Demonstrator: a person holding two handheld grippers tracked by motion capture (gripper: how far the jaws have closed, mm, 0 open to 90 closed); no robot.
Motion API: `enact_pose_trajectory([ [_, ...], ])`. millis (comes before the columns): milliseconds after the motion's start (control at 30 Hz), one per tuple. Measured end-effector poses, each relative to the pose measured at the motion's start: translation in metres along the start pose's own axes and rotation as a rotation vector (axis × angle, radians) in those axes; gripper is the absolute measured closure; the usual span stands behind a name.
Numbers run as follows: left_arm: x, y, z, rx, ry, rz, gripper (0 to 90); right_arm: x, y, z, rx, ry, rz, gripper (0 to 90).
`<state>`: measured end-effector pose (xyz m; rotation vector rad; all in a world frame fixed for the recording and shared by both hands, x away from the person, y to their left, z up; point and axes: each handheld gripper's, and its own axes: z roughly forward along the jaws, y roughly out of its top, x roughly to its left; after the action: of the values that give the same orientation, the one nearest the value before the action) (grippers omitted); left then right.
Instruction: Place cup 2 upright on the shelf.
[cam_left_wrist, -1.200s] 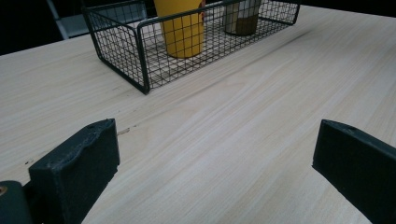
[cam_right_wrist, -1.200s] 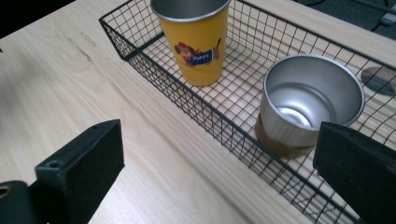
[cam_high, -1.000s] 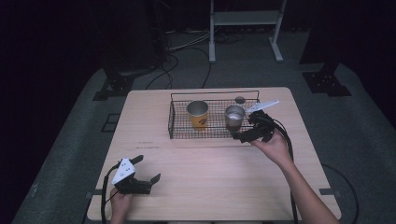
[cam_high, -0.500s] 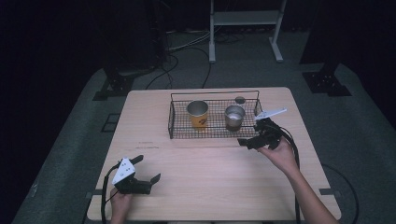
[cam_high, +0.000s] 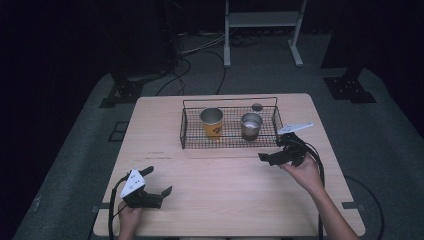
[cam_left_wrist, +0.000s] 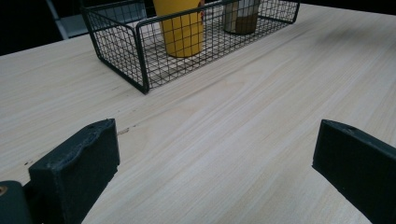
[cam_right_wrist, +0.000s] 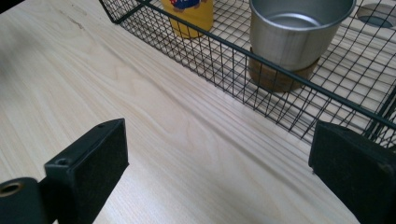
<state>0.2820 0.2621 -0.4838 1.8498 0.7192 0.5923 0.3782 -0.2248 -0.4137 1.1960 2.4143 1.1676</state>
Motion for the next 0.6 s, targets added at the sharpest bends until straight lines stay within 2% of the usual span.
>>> enact_pose_trajectory([
  [367, 0.000, 0.000, 0.000, 0.001, 0.000, -0.006, 0.0, 0.002, -0.017, -0.005, 0.018, -0.013, -0.004, 4.0],
  [600, 0.000, 0.000, 0.000, 0.002, 0.000, -0.007, 0.0, 0.002, -0.026, -0.010, 0.009, -0.010, 0.001, 4.0],
])
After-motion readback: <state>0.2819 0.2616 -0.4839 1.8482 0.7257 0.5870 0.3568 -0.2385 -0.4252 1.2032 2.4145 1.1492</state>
